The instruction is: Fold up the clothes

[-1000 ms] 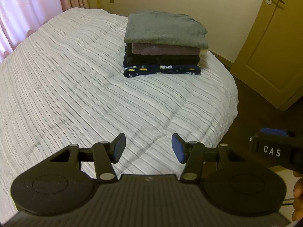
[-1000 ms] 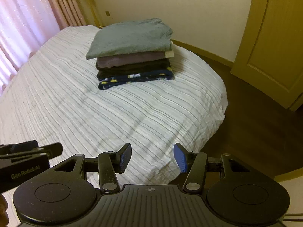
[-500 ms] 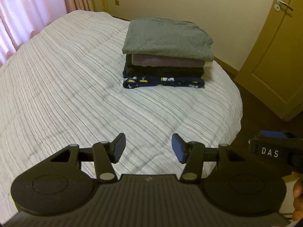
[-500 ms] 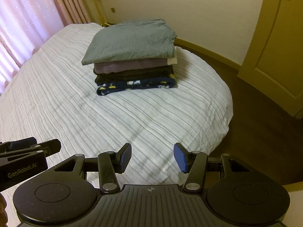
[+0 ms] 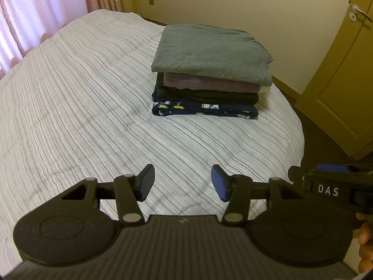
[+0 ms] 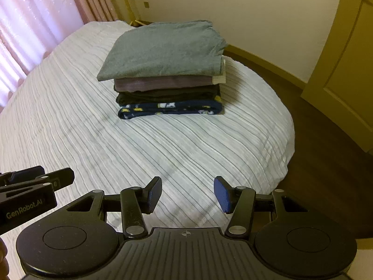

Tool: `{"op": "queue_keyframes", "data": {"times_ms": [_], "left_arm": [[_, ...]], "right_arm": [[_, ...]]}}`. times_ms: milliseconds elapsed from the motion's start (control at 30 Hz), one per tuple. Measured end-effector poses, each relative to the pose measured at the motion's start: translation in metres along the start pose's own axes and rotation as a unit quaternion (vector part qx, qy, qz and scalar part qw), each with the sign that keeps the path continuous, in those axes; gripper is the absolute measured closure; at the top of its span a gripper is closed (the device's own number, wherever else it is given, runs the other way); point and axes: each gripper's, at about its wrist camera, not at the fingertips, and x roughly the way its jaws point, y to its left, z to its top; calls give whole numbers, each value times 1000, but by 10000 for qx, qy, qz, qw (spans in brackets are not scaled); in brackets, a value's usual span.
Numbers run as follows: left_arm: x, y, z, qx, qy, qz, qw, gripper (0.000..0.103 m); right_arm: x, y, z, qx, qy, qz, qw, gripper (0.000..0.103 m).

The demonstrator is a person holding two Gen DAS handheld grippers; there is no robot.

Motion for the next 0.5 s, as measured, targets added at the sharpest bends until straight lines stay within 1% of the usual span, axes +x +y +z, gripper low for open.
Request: {"op": "queue_keyframes", "data": {"times_ms": [500], "left_arm": [[32, -2, 28, -134, 98, 4, 9999, 53]], "right_arm": [[28, -5, 27, -42, 177, 54, 9998, 50]]}}
